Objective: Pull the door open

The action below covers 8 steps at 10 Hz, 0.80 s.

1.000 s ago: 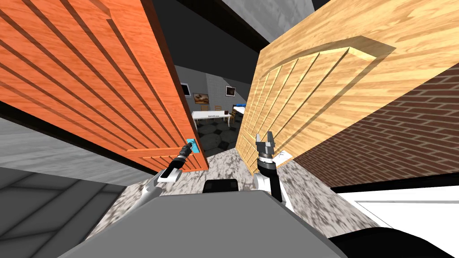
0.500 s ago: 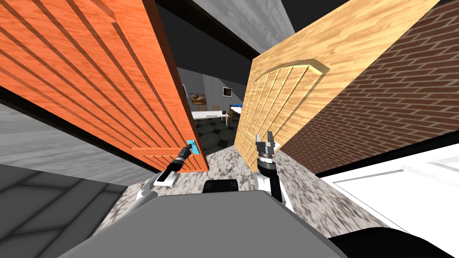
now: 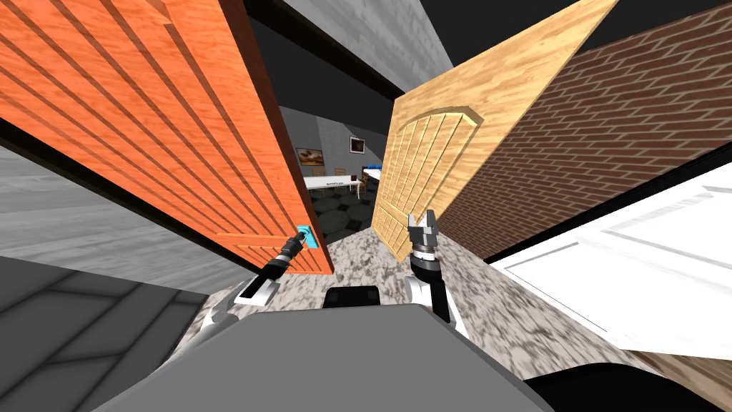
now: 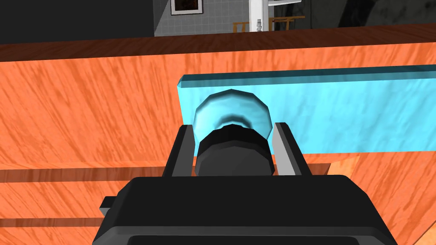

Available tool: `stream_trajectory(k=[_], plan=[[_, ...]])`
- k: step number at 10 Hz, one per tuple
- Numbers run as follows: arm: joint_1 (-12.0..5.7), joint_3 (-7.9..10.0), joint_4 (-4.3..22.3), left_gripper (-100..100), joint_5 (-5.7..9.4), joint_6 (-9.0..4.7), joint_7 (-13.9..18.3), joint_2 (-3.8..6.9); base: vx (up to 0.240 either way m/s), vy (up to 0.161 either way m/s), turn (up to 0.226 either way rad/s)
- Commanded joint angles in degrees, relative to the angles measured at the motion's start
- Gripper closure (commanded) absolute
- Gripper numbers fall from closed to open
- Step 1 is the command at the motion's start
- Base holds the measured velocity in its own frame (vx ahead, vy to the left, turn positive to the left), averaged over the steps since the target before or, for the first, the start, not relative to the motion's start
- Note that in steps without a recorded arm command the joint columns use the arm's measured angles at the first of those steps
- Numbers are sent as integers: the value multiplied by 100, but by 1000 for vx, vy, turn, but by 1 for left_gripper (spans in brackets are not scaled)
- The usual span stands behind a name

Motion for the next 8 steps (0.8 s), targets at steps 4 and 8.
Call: stream_trajectory(k=[4,8], plan=[[168,-150,-45,100,1,-237,187,246,-171,80,-97],[295,-259,-30,100,-7,-534,378,513,-223,98,-144]])
